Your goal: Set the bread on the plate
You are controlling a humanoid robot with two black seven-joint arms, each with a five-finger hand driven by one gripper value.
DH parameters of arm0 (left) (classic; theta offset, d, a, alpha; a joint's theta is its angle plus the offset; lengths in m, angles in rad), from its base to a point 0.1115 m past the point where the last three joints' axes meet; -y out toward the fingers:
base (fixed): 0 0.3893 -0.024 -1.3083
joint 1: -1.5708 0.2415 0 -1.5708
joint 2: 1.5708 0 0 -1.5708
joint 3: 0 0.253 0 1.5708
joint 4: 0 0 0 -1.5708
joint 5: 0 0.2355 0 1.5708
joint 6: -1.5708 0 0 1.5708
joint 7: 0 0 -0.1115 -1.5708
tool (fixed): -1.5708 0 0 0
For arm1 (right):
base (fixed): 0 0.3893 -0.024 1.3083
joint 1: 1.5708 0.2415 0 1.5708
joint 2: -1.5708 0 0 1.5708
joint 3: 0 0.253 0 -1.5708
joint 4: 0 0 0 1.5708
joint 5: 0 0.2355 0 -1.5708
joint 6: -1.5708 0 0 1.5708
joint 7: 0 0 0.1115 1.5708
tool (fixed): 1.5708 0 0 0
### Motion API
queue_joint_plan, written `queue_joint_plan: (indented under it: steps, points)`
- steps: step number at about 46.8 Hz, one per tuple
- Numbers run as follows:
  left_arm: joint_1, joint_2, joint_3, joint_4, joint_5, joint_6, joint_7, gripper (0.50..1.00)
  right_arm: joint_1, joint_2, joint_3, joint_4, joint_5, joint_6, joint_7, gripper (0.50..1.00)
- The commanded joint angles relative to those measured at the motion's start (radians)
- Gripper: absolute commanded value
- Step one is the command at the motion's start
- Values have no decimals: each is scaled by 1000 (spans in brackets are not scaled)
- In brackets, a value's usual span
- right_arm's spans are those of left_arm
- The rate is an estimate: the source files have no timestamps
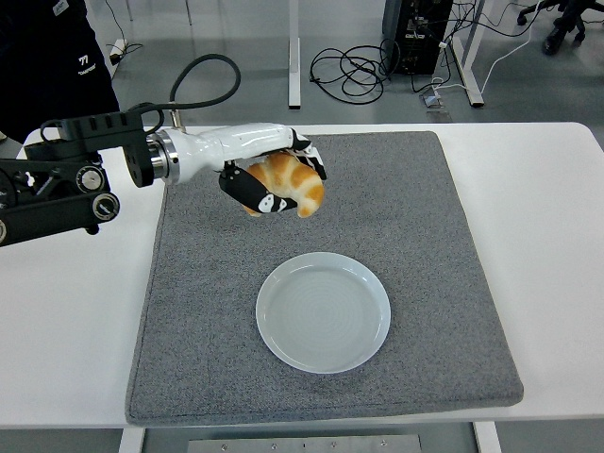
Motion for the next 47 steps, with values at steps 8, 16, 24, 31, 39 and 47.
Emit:
queue_joint_plan:
  steps: [8,16,24,31,39,47]
  points:
    - [-36,-99,6,0,-6,2,46,500,-3,0,0,-2,0,0,1,1000]
    - [-34,-152,14,0,-5,5,46,500,-3,0,0,-2,0,0,1,1000]
    - [24,-188,14,3,8,41,43,500,-3,0,0,-2,0,0,1,1000]
    - [90,-216,14,20,15,71,40,500,-3,0,0,-3,0,0,1,1000]
    - [151,-247,12,63,17,94,32,500,-3,0,0,-3,0,0,-1,1000]
    - [205,-270,9,86,46,109,30,500,-3,0,0,-3,0,0,-1,1000]
